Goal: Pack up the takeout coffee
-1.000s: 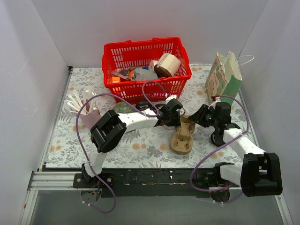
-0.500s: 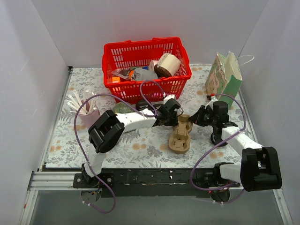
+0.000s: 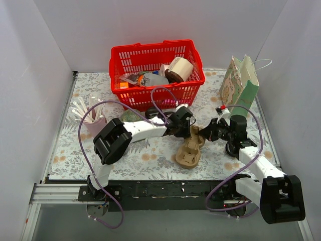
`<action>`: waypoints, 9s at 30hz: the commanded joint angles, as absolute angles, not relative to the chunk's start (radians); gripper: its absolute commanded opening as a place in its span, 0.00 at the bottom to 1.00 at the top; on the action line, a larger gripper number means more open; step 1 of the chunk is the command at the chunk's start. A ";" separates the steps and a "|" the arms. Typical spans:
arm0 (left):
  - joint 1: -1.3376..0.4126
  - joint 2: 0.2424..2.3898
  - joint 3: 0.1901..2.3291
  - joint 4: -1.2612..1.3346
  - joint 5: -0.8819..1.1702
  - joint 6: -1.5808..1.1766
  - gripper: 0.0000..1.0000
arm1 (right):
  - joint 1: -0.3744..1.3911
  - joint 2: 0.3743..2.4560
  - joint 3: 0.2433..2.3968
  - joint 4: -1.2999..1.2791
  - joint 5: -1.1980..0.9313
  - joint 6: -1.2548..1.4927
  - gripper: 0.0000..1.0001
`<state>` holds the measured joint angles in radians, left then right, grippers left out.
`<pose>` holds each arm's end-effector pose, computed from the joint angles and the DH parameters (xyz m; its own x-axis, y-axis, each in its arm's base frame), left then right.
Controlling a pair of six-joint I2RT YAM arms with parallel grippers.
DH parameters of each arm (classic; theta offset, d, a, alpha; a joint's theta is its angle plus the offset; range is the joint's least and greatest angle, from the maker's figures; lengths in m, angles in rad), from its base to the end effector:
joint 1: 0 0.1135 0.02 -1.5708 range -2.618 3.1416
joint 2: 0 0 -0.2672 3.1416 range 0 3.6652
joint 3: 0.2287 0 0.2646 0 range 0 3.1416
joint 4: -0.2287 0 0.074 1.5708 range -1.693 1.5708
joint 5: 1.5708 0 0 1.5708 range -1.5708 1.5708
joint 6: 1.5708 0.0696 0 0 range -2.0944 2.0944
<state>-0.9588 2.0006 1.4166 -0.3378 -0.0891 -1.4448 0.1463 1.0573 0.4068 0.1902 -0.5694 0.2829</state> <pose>0.2728 -0.3779 0.1502 -0.8357 -0.5294 -0.1463 -0.3555 0.7244 -0.5907 0.2408 0.0734 0.1790 -0.5897 0.1508 -0.7935 -0.4541 0.7506 0.4801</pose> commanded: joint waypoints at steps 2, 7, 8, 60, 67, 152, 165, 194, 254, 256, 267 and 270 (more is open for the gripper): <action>-0.960 1.993 1.445 -0.276 -0.138 -1.450 0.00 | 0.235 0.954 0.397 0.276 -0.976 0.293 0.01; -0.962 1.977 1.447 -0.281 -0.138 -1.442 0.00 | 0.256 0.960 0.410 0.238 -0.959 0.256 0.01; -0.962 1.973 1.445 -0.281 -0.138 -1.440 0.00 | 0.258 0.971 0.423 0.189 -0.934 0.244 0.01; -0.950 1.270 0.962 -0.123 -0.029 -1.358 0.06 | 0.245 0.640 0.531 0.074 -0.517 0.750 0.01; -0.950 1.226 0.925 -0.104 -0.017 -1.368 0.02 | 0.245 0.688 0.586 -0.071 -0.455 0.660 0.06; -0.844 1.083 0.739 -0.284 -0.181 -1.447 0.98 | 0.206 1.740 1.216 0.077 0.370 0.133 0.09; -0.841 1.088 0.753 -0.279 -0.156 -1.453 0.98 | 0.178 1.873 1.390 0.163 0.411 0.060 0.14; -0.841 1.066 0.739 -0.218 -0.112 -1.436 0.98 | 0.048 1.654 1.664 -0.288 0.221 0.023 0.87; -0.841 0.939 0.690 -0.488 -0.127 -1.577 0.98 | 0.957 1.013 1.249 -0.396 0.543 -0.037 0.82; -0.841 0.922 0.706 -0.511 -0.133 -1.557 0.98 | 0.957 0.983 1.212 -0.359 0.406 -0.161 0.90; -0.836 0.905 0.833 -0.778 -0.353 -1.615 0.98 | 0.957 1.189 1.129 -0.533 -0.399 -0.751 0.93; -0.828 0.902 0.839 -0.779 -0.359 -1.618 0.98 | 0.957 1.213 1.023 -0.454 -0.524 -0.830 0.94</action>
